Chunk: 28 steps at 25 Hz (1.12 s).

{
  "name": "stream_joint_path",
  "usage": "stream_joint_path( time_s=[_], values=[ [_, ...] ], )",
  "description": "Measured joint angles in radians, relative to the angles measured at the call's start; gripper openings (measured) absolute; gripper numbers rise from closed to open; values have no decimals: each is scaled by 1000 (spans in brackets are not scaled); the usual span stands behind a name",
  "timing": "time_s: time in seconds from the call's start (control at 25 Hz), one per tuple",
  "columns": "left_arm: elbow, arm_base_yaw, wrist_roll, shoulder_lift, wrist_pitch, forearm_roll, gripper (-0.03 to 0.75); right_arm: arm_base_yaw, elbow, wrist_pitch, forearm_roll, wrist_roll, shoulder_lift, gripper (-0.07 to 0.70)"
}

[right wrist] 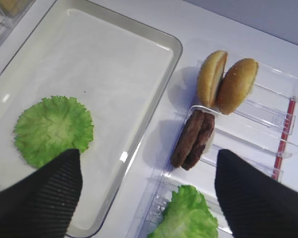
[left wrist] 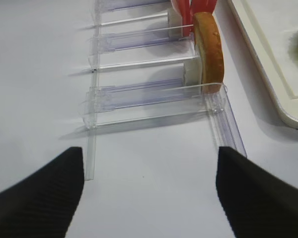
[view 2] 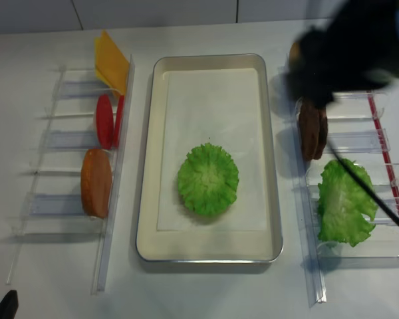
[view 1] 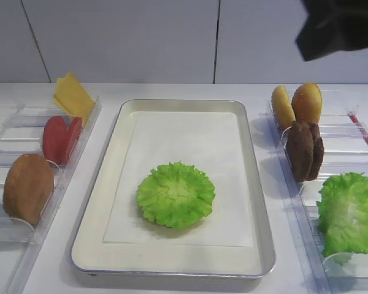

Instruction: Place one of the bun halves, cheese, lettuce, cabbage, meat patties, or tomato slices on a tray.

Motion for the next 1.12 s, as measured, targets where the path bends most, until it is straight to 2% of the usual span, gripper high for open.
stream_joint_path(
  time_s=[0.16, 0.36, 0.56, 0.72, 0.84, 0.96, 1.12],
  values=[
    [0, 0, 0, 0, 0, 0, 530, 0, 103, 10, -7, 17, -200, 586],
    [0, 0, 0, 0, 0, 0, 530, 0, 285, 27, 28, -29, -424, 587],
    [0, 0, 0, 0, 0, 0, 530, 0, 512, -41, 77, -60, -645, 587],
    [0, 0, 0, 0, 0, 0, 530, 0, 656, -50, 99, -92, -809, 587],
    [0, 0, 0, 0, 0, 0, 530, 0, 715, -51, 112, -105, -910, 587],
    [0, 0, 0, 0, 0, 0, 530, 0, 724, -51, 112, -152, -992, 587],
    [0, 0, 0, 0, 0, 0, 530, 0, 748, -15, 123, -208, -1068, 587]
  ],
)
